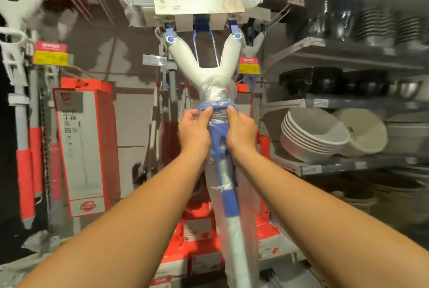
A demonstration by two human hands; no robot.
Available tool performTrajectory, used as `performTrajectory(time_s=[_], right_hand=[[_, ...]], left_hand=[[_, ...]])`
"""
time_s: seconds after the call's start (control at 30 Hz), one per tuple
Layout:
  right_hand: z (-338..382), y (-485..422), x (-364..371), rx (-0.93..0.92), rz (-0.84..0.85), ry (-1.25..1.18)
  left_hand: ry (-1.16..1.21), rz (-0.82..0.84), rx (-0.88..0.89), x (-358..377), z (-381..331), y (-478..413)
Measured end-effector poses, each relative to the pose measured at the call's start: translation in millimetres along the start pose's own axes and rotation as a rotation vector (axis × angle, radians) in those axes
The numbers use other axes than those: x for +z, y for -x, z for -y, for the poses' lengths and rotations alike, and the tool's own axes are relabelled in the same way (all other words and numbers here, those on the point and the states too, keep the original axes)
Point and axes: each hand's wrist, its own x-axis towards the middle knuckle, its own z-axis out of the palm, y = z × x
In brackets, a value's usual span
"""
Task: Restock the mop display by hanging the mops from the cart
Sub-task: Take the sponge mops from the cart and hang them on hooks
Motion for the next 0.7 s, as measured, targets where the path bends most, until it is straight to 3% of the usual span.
performTrajectory(time_s=[0.43, 0.7], right_hand=[[1, -99, -16, -0.060, -0.189, 0.091], [-7, -155, -44, -0.085, -0.253, -0.012]], left_hand=[[0.004, 0.170, 0.081, 82, 3, -79], [0.017, 0.209, 0.140, 148, 4, -102]])
